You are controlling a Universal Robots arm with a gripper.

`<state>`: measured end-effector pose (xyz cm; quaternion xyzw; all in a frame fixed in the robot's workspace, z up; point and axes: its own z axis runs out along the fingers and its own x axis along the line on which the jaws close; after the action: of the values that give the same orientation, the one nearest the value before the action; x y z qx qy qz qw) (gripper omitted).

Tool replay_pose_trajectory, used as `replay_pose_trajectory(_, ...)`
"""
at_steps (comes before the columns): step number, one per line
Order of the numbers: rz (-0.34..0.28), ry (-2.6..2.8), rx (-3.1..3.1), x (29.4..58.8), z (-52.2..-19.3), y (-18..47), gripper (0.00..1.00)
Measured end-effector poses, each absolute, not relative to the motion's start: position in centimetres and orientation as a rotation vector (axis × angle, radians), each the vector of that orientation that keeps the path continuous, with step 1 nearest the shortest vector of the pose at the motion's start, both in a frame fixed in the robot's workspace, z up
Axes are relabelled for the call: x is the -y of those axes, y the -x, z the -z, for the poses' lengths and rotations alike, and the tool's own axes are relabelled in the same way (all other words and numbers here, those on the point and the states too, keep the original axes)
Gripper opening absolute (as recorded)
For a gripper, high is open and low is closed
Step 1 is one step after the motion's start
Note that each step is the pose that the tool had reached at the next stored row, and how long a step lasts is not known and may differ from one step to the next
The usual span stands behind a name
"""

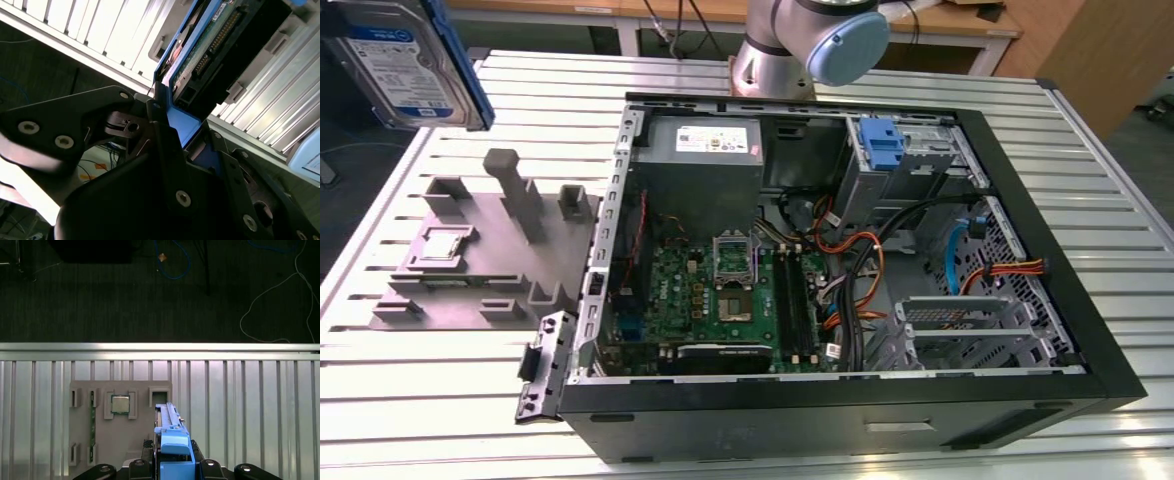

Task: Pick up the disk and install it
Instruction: 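Pick up the disk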

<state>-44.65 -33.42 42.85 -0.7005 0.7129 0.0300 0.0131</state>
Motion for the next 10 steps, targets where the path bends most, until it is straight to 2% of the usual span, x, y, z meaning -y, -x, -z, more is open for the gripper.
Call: replay_pose_trajectory(10,-0.093,2.182,-2.221,33.42,-43.69,44.65,0.37)
